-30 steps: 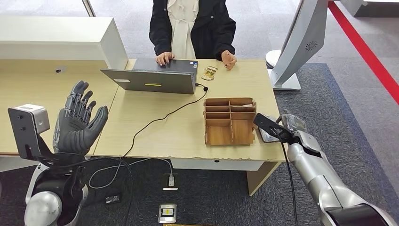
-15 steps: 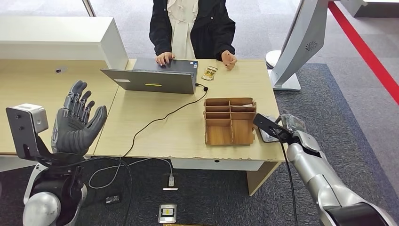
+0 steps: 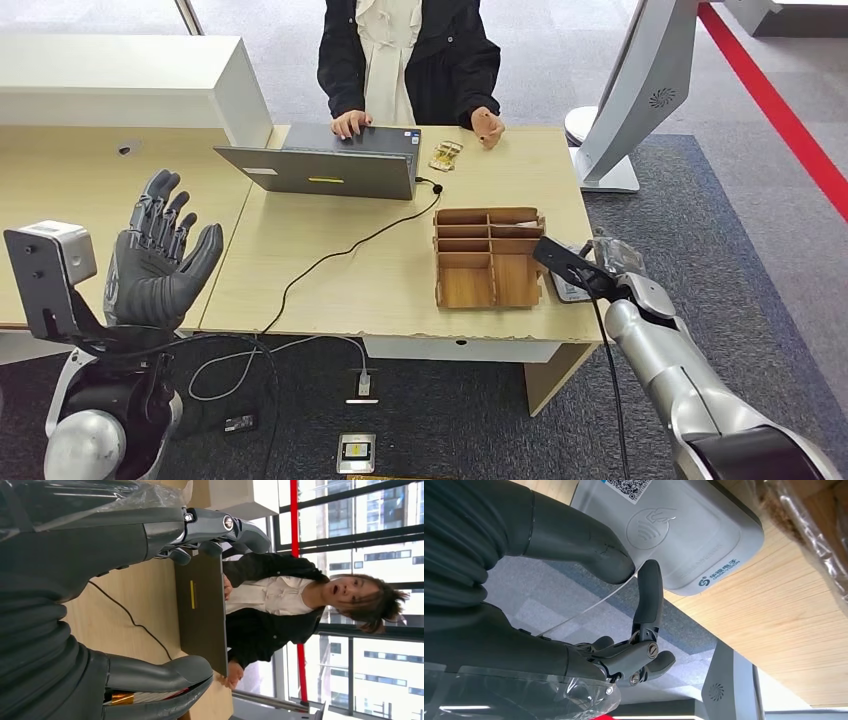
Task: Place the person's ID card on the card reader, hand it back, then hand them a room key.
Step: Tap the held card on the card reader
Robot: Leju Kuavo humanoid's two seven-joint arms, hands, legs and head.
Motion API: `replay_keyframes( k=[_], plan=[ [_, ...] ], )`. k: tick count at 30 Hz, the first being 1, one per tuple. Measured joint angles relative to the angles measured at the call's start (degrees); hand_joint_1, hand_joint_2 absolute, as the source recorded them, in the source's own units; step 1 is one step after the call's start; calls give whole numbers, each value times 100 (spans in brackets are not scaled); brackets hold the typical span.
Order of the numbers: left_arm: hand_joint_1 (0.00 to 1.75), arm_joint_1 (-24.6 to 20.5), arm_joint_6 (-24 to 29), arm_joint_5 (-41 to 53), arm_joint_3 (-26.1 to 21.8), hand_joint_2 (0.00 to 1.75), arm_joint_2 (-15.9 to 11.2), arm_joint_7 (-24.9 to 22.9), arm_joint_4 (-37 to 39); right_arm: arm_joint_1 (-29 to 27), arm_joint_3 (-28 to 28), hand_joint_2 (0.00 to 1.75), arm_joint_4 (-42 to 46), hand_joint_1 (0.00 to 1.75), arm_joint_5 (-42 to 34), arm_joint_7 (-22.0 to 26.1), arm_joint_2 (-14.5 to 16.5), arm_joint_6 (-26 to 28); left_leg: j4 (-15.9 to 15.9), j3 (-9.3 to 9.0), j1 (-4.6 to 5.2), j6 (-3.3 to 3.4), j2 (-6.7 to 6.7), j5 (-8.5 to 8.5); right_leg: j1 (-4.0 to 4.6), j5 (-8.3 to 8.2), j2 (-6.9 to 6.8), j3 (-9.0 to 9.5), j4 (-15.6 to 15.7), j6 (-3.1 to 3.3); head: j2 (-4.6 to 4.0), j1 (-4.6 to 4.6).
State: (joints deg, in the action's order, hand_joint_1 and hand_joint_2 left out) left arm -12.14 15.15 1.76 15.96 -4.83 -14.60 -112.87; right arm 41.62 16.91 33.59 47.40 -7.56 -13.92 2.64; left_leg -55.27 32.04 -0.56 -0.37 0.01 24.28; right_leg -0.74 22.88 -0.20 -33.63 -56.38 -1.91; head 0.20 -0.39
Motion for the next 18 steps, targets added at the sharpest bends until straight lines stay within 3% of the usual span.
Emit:
replay_keyframes(
  k=[18],
  plan=[
    [0,-65,-8,-9,9,175,-17,-149,-52,-27,-47,175,-104,175,-63,-20,11,-97,0,-3,0,0,1,0,1,0,0,1,1,0,0,1]
  ],
)
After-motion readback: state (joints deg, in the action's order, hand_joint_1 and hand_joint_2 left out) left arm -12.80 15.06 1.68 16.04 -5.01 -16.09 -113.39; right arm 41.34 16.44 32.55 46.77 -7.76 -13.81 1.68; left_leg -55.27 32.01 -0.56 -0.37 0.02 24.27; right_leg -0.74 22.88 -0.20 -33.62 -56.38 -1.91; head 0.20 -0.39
